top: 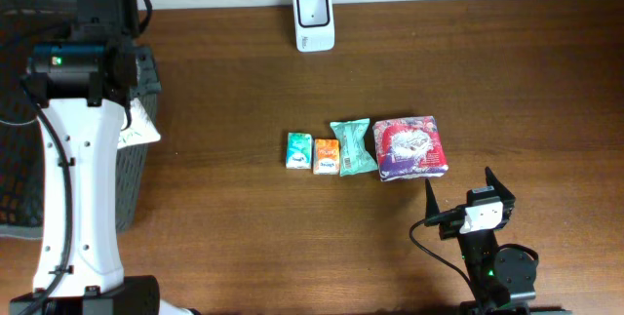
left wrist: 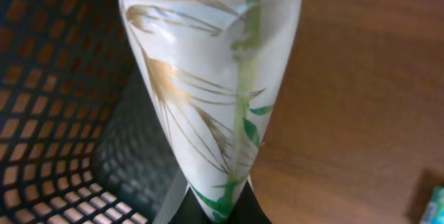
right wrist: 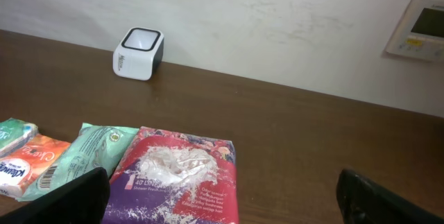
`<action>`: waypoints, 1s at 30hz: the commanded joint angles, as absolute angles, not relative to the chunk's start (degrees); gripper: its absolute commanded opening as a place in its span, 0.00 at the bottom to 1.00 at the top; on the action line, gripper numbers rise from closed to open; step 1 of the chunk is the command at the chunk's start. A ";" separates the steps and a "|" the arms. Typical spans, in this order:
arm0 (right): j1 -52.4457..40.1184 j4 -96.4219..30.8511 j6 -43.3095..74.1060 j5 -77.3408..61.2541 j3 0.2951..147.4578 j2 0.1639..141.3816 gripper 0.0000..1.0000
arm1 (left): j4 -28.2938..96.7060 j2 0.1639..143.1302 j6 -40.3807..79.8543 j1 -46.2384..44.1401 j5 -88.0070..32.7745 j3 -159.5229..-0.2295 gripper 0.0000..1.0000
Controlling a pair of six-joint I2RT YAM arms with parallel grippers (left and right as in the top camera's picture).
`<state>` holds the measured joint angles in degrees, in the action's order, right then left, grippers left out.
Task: Scan the item barcode
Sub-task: 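Pick the white tube from the basket, lay it left of the teal packet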
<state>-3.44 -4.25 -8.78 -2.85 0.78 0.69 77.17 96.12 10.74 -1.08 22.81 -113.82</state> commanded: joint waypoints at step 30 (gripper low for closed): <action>-3.75 -4.29 -8.14 -2.76 0.32 0.36 0.99 | 92.09 134.08 9.10 -9.54 -7.73 -135.79 0.99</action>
<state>-3.44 -4.25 -8.73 -2.85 0.80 0.69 87.42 134.63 11.44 -13.15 -7.33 -125.58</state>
